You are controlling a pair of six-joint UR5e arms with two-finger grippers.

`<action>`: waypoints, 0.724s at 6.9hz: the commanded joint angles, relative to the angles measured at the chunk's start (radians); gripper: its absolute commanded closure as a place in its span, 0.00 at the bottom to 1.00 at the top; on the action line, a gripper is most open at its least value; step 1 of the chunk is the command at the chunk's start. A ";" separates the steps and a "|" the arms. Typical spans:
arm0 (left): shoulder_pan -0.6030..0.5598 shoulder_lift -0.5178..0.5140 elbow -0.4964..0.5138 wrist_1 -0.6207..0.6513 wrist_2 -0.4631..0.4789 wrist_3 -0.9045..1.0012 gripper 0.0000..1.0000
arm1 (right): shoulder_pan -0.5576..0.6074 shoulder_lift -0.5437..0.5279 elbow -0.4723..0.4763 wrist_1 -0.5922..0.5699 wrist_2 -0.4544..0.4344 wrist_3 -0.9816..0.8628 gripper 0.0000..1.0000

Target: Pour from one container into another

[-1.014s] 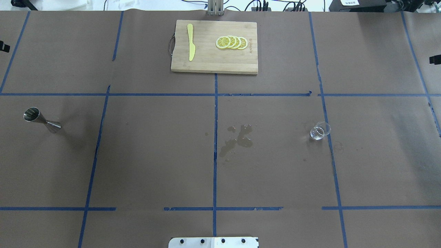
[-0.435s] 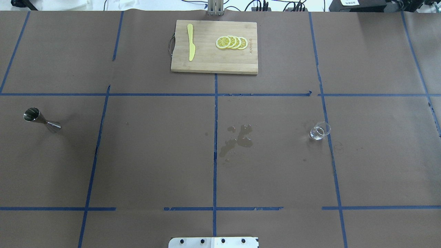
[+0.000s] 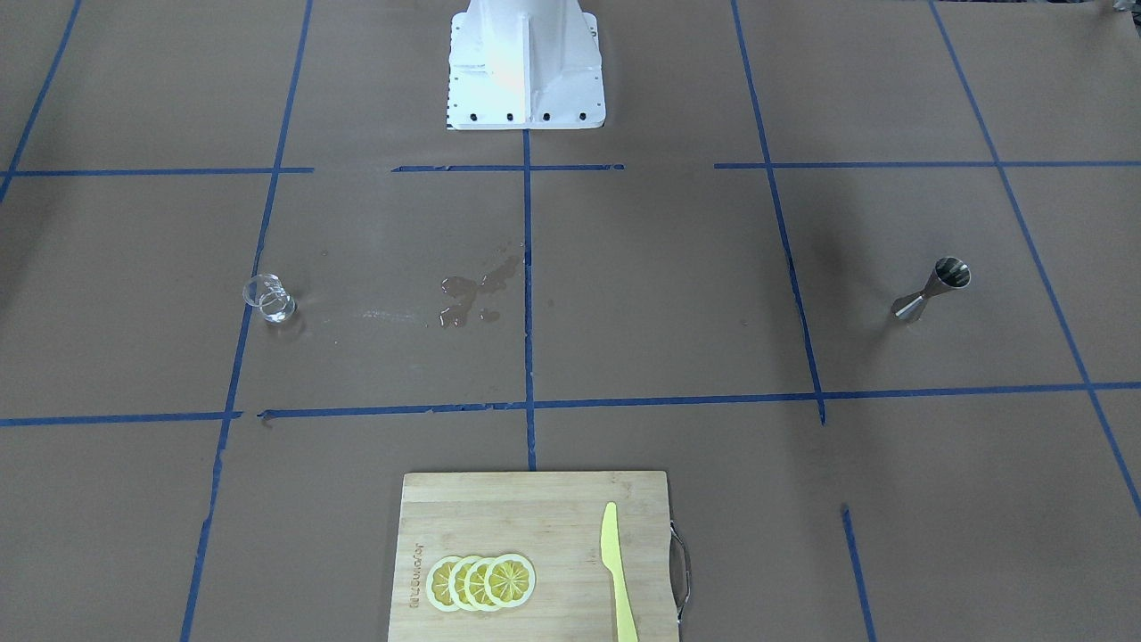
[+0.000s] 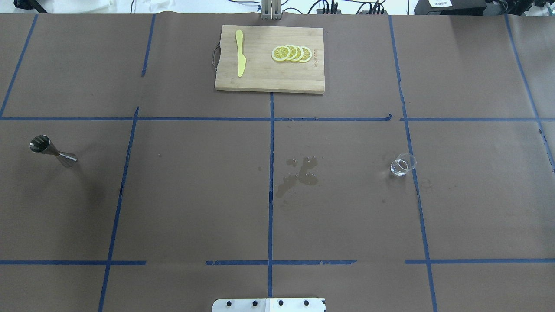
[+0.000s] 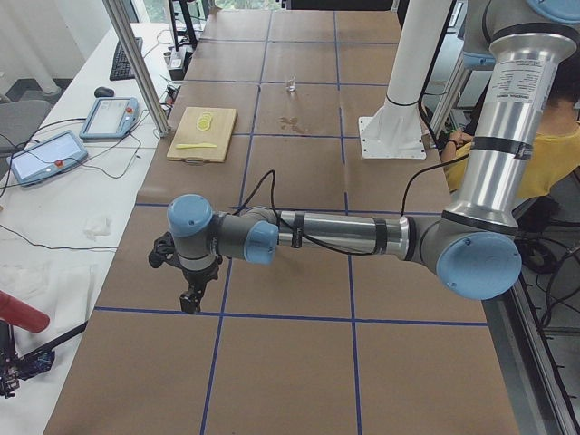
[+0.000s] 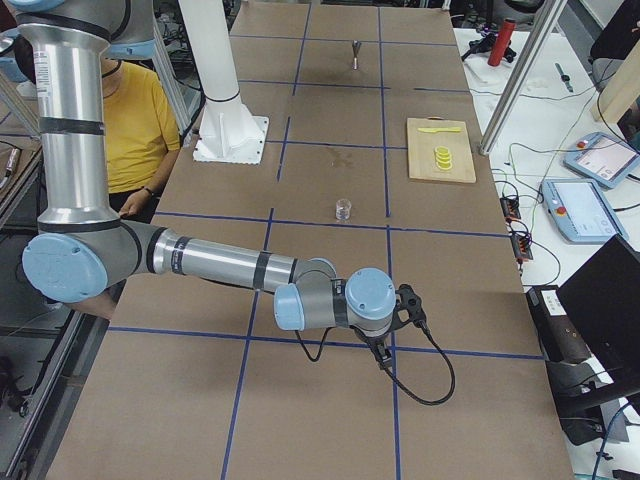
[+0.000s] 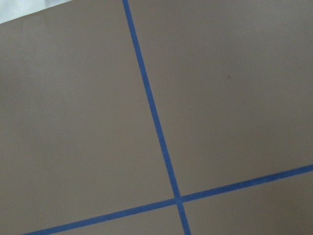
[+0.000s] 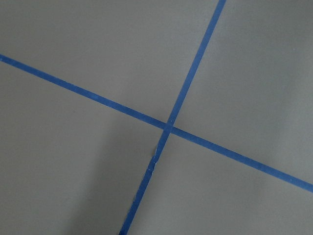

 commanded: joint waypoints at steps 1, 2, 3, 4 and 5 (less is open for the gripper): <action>-0.019 0.106 -0.061 0.005 -0.006 -0.003 0.00 | -0.017 -0.015 0.042 -0.094 -0.005 -0.016 0.00; -0.019 0.152 -0.098 0.003 -0.012 -0.003 0.00 | -0.001 -0.014 0.045 -0.133 -0.008 -0.015 0.00; -0.019 0.192 -0.180 0.020 -0.070 -0.006 0.00 | 0.002 -0.021 0.051 -0.133 -0.037 -0.013 0.00; -0.019 0.191 -0.160 0.026 -0.099 0.000 0.00 | 0.002 -0.061 0.054 -0.119 -0.036 0.002 0.00; -0.016 0.240 -0.179 0.020 -0.042 -0.002 0.00 | 0.002 -0.094 0.036 -0.109 -0.037 0.025 0.00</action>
